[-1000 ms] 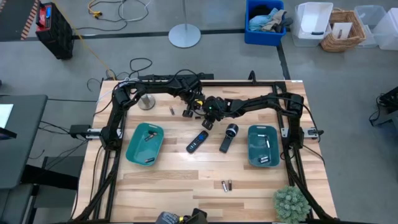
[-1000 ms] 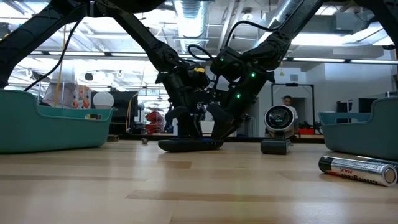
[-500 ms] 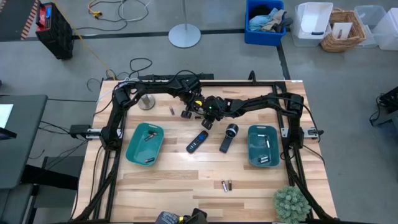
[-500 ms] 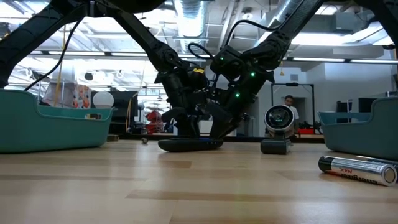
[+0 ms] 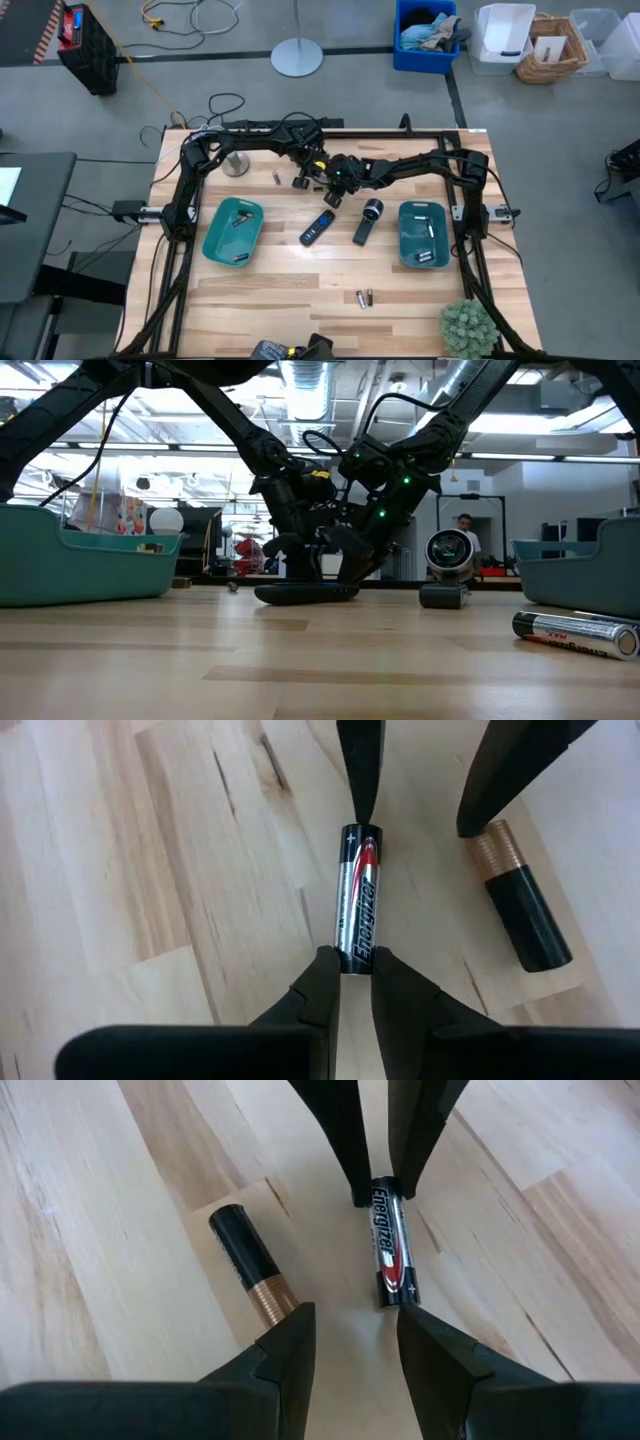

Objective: Sort batteries
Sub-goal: Put the silver battery into the blue bin

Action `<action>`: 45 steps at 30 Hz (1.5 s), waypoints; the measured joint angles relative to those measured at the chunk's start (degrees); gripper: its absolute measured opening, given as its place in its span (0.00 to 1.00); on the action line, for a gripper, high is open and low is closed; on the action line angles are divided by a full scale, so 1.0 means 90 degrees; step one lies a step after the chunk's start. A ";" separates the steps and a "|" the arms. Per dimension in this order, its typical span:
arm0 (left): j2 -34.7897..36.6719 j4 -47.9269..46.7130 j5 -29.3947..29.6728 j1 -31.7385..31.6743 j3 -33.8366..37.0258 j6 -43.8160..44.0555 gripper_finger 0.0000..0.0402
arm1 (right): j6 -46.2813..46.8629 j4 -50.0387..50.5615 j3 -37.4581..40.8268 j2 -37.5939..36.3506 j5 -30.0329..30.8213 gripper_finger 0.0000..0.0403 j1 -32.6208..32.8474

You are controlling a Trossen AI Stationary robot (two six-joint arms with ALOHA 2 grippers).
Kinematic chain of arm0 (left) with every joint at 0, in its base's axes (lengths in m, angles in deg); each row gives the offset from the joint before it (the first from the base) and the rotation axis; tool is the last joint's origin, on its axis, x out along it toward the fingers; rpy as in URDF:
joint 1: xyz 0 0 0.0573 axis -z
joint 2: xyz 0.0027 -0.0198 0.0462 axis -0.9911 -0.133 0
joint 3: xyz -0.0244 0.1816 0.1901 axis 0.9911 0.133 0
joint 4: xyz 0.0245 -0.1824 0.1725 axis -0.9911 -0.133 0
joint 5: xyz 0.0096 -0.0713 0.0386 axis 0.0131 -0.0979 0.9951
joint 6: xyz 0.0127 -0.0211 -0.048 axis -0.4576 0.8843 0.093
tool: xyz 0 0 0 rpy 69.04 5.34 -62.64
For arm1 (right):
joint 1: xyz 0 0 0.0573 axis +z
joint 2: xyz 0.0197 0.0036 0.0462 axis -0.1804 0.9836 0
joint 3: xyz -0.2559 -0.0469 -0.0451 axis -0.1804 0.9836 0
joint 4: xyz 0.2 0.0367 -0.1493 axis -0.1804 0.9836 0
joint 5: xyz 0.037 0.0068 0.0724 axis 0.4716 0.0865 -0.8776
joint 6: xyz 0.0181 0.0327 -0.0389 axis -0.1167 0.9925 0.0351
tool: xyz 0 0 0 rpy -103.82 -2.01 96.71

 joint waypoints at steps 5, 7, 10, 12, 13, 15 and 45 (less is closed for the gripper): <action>0.0000 0.0002 0.0004 0.0000 0.0000 -0.0008 0.09 | 0.0015 0.0000 0.0000 0.0000 0.0000 0.40 0.0005; 0.0000 0.0004 0.0004 0.0000 0.0000 -0.0012 0.09 | 0.0001 0.0000 0.0000 0.0000 0.0001 0.40 0.0005; 0.0014 0.0047 0.0011 -0.0002 -0.0017 -0.0056 0.08 | -0.0081 0.0027 0.0002 -0.0035 0.0000 0.40 0.0008; 0.0013 0.0075 -0.0014 -0.0005 -0.0017 -0.0061 0.06 | -0.0103 0.0014 0.0005 -0.0089 0.0007 0.40 0.0033; 0.0012 0.0079 -0.0015 -0.0005 -0.0017 -0.0061 0.06 | -0.0110 0.0007 0.0005 -0.0130 0.0026 0.40 0.0043; 0.0012 0.0109 -0.0016 -0.0005 -0.0017 -0.0058 0.03 | -0.0154 -0.0003 0.0005 -0.0243 0.0042 0.40 0.0046; -0.0017 -0.0150 -0.0154 0.0005 0.0012 0.0009 0.23 | -0.0097 -0.0044 0.0029 0.0104 0.0414 0.40 -0.0138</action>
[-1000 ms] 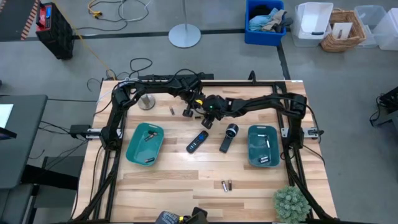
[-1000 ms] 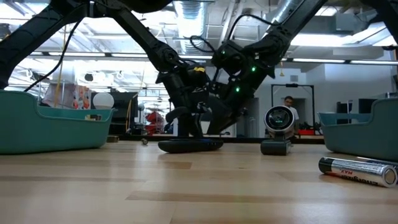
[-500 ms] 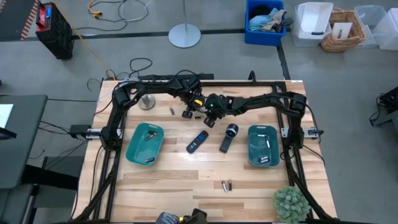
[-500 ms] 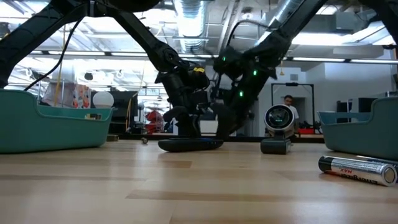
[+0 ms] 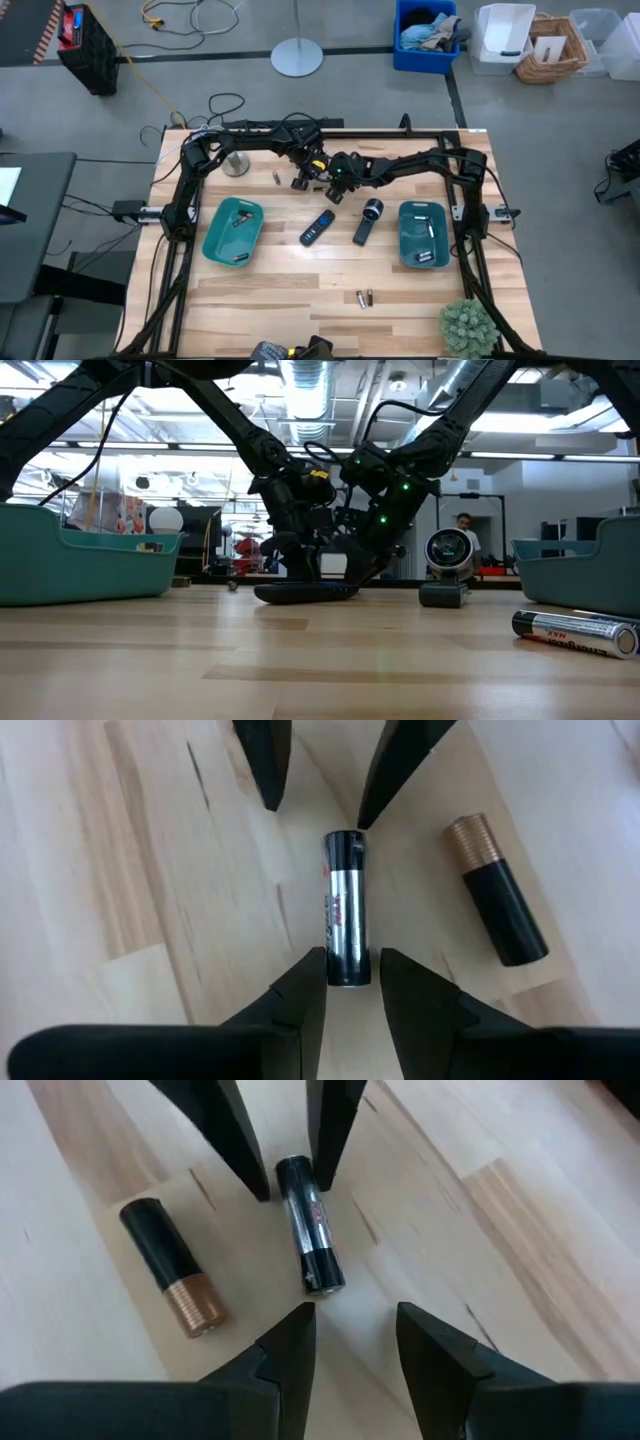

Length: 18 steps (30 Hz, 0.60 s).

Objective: Sort batteries
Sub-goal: Put the silver battery into the blue bin

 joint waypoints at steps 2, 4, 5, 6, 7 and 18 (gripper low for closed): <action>0.0000 -0.0002 0.0002 0.0000 0.0000 0.0000 0.23 | -0.0005 -0.0029 0.0000 0.0000 0.0002 0.40 0.0000; 0.0000 -0.0005 -0.0002 0.0000 0.0000 -0.0004 0.23 | -0.0007 -0.0101 0.0002 0.0000 0.0002 0.40 0.0008; 0.0000 -0.0008 0.0000 0.0000 0.0000 -0.0001 0.23 | -0.0007 -0.0149 0.0005 0.0002 0.0002 0.40 0.0010; 0.0000 -0.0010 -0.0001 0.0000 0.0000 0.0003 0.23 | -0.0006 -0.0195 0.0005 0.0002 0.0002 0.40 0.0012; 0.0001 -0.0010 -0.0002 0.0000 0.0000 0.0018 0.23 | 0.0006 -0.0230 0.0005 0.0002 0.0002 0.40 0.0010; 0.0007 0.0028 0.0010 0.0002 0.0000 0.0096 0.23 | 0.0095 -0.0144 -0.0007 0.0000 0.0096 0.40 0.0206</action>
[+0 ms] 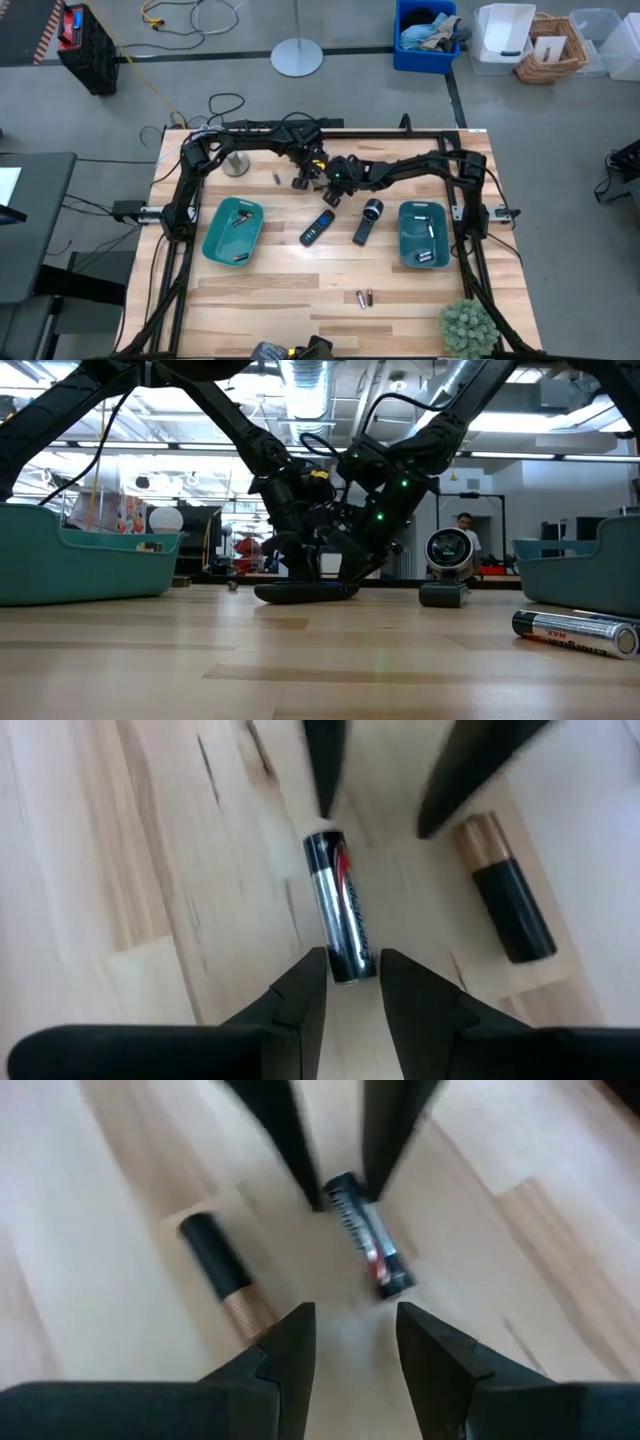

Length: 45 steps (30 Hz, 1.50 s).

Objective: Sort batteries
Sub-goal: Put the silver battery into the blue bin

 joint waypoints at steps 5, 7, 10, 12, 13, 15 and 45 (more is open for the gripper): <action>0.0000 0.0035 -0.0027 0.0019 -0.0012 0.0011 0.23 | -0.0008 0.0341 -0.0007 -0.0002 0.0533 0.40 0.0071; 0.0000 0.0025 -0.0036 0.0019 -0.0012 0.0006 0.23 | 0.0009 0.0468 -0.0014 -0.0002 0.0676 0.40 0.0049; 0.0000 0.0023 -0.0041 0.0024 -0.0012 0.0005 0.23 | 0.0065 0.0535 -0.0017 -0.0005 0.0847 0.40 0.0010; 0.0000 0.0021 -0.0041 0.0022 -0.0012 0.0005 0.23 | 0.0140 0.0481 -0.0014 -0.0004 0.0887 0.40 -0.0027; 0.0000 0.0018 -0.0041 0.0022 -0.0012 0.0004 0.23 | 0.0168 0.0433 -0.0010 -0.0002 0.0884 0.40 -0.0054; 0.0000 0.0018 -0.0039 0.0015 -0.0012 0.0004 0.23 | 0.0189 0.0272 -0.0007 -0.0002 0.0908 0.40 -0.0085; 0.0015 -0.0029 -0.0031 -0.0010 -0.0012 -0.0026 0.23 | 0.0664 -0.0565 -0.0020 0.0429 0.0702 0.40 -0.0031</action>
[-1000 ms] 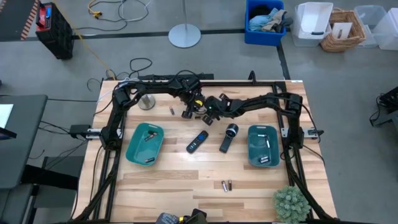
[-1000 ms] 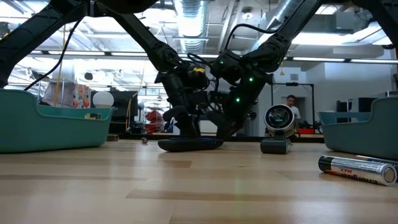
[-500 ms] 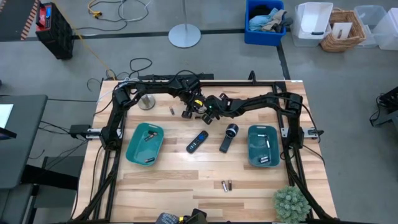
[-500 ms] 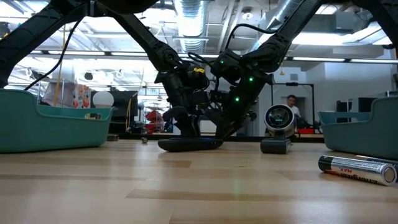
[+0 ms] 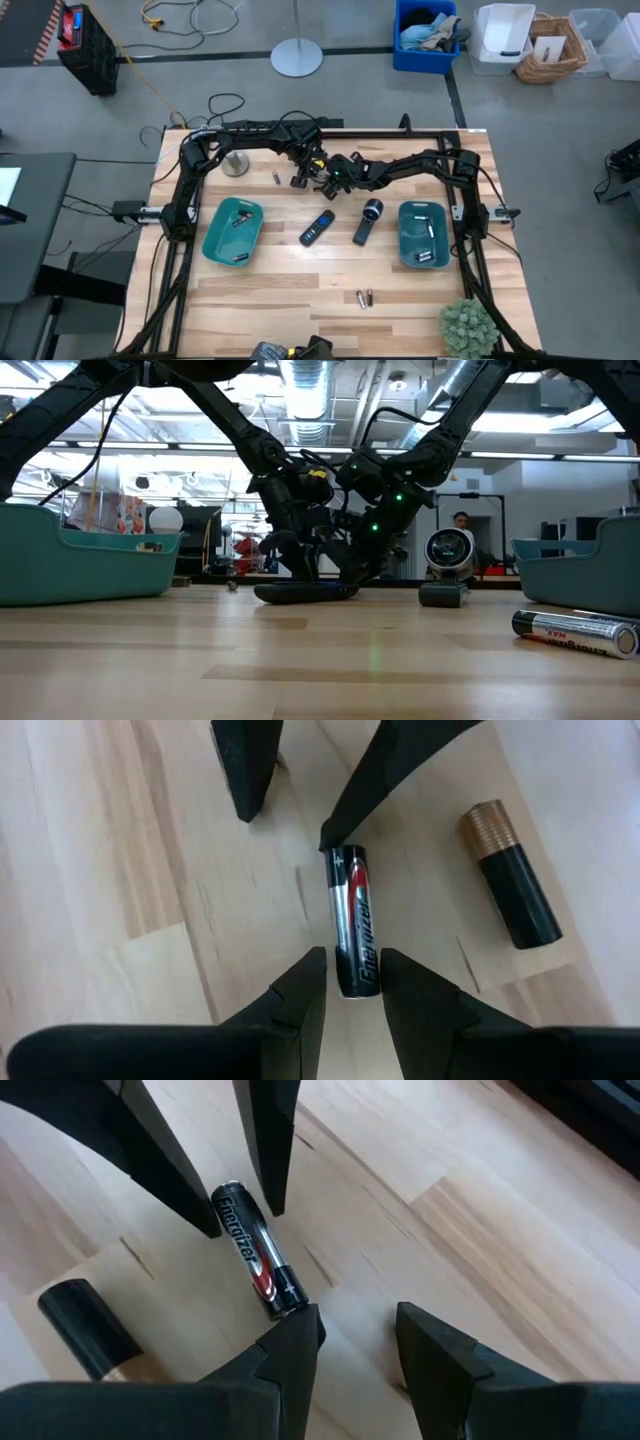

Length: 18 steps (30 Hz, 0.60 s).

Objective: Sort batteries
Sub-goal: Put the silver battery into the blue bin

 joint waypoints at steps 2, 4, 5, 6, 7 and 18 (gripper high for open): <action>0.0000 0.0000 -0.0001 0.0000 0.0000 -0.0017 0.23 | -0.0001 -0.0018 0.0000 0.0004 -0.0005 0.40 0.0000; 0.0000 0.0002 0.0001 0.0000 0.0000 -0.0015 0.23 | -0.0004 -0.0065 0.0002 0.0009 -0.0017 0.40 -0.0002; 0.0000 0.0000 -0.0001 0.0000 0.0000 -0.0013 0.23 | -0.0004 -0.0098 0.0002 0.0011 -0.0019 0.40 -0.0001; 0.0000 0.0003 -0.0001 0.0000 0.0000 -0.0015 0.23 | -0.0001 -0.0128 0.0004 0.0015 -0.0031 0.40 -0.0001; 0.0000 0.0004 -0.0001 0.0000 0.0000 -0.0011 0.23 | 0.0014 -0.0163 0.0007 0.0016 -0.0045 0.40 -0.0002; 0.0000 -0.0002 0.0055 0.0000 0.0000 0.0034 0.23 | 0.0143 -0.0252 0.0007 0.0022 -0.0078 0.40 0.0000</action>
